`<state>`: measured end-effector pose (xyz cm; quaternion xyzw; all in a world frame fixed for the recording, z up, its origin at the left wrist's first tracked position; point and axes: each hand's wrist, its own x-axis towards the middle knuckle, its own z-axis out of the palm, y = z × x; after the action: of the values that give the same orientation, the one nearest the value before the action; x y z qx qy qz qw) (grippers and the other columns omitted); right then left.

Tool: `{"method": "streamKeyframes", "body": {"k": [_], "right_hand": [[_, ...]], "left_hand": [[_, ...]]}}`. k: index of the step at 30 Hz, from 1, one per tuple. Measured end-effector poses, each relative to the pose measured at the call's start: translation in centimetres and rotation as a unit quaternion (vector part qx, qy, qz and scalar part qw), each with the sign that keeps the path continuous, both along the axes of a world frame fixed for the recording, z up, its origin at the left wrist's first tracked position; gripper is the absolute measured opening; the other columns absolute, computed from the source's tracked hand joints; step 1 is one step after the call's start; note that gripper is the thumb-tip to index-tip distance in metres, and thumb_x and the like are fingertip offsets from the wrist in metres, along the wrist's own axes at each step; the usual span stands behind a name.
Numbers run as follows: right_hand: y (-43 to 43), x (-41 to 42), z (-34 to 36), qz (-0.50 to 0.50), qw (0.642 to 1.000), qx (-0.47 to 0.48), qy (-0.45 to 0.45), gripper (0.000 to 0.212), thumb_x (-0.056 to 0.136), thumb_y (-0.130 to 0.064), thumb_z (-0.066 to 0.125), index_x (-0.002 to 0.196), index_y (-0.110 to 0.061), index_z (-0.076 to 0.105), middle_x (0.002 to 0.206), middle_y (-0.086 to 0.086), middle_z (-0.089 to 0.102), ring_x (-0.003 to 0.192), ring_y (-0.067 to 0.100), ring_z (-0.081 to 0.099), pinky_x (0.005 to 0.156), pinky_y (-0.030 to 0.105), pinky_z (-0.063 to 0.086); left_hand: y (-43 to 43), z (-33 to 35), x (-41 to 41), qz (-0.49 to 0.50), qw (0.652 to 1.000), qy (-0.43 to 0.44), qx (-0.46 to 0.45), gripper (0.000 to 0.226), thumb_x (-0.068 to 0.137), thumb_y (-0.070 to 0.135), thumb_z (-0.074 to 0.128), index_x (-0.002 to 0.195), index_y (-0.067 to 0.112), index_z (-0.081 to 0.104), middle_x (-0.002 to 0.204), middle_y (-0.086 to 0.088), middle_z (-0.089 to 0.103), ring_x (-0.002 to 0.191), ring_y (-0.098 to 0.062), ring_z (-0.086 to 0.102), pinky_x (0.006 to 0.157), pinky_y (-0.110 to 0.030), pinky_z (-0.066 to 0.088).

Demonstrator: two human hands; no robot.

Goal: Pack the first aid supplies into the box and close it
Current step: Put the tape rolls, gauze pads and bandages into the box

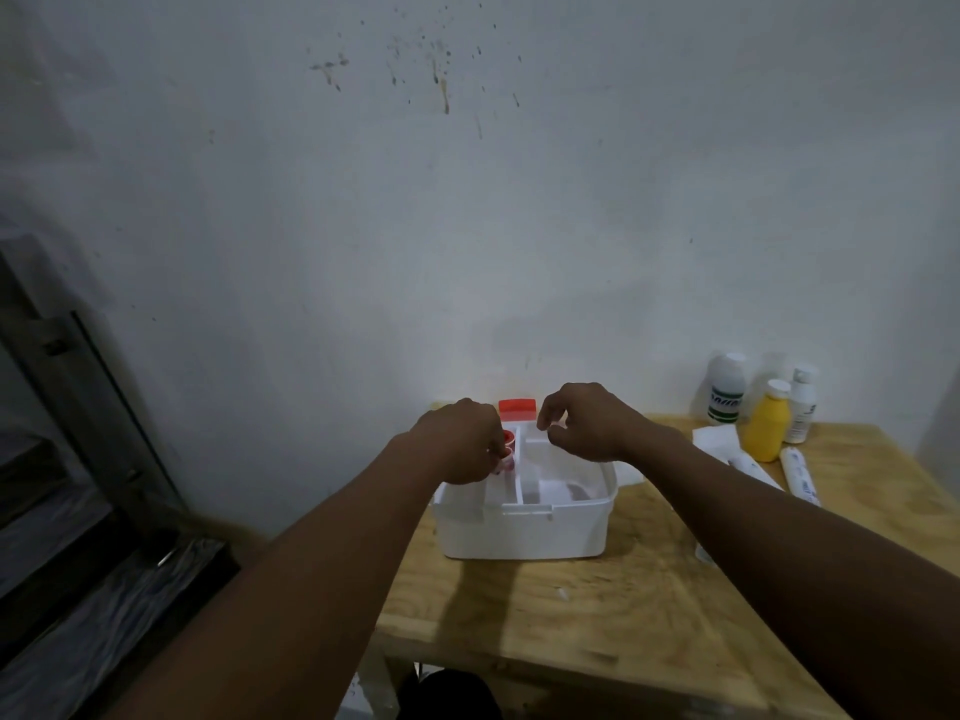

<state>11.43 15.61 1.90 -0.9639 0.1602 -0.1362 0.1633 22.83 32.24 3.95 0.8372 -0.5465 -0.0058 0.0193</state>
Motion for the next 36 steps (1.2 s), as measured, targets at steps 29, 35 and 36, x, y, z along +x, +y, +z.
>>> {"method": "streamKeyframes", "body": {"k": [29, 35, 36], "right_hand": [[-0.7, -1.6, -1.5, -0.023, 0.999, -0.018, -0.024, 0.018, 0.087, -0.022, 0.064, 0.103, -0.021, 0.073, 0.111, 0.001, 0.061, 0.096, 0.016, 0.058, 0.082, 0.025, 0.047], [-0.7, -1.6, -1.8, -0.025, 0.999, -0.019, -0.03, 0.017, 0.085, -0.022, 0.065, 0.1, -0.023, 0.074, 0.11, 0.002, 0.061, 0.095, 0.015, 0.057, 0.085, 0.027, 0.05], [-0.7, -1.5, -1.8, -0.025, 0.999, -0.019, -0.03, 0.017, 0.085, -0.022, 0.065, 0.1, -0.023, 0.074, 0.11, 0.002, 0.061, 0.095, 0.015, 0.057, 0.085, 0.027, 0.05]], "left_hand": [[-0.8, -1.9, -0.2, 0.0, 0.998, -0.02, -0.054, 0.007, 0.087, 0.023, 0.07, 0.093, 0.021, 0.074, 0.107, 0.002, 0.074, 0.091, -0.018, 0.068, 0.08, -0.038, 0.059], [-0.9, -1.9, 0.1, 0.0, 0.998, 0.001, -0.058, 0.014, 0.088, 0.021, 0.071, 0.101, 0.017, 0.075, 0.107, 0.0, 0.074, 0.092, -0.018, 0.068, 0.078, -0.031, 0.055], [-0.9, -1.9, 0.1, 0.001, 0.998, 0.003, -0.063, 0.013, 0.088, 0.021, 0.071, 0.101, 0.017, 0.074, 0.108, -0.001, 0.073, 0.093, -0.019, 0.067, 0.077, -0.029, 0.053]]}}
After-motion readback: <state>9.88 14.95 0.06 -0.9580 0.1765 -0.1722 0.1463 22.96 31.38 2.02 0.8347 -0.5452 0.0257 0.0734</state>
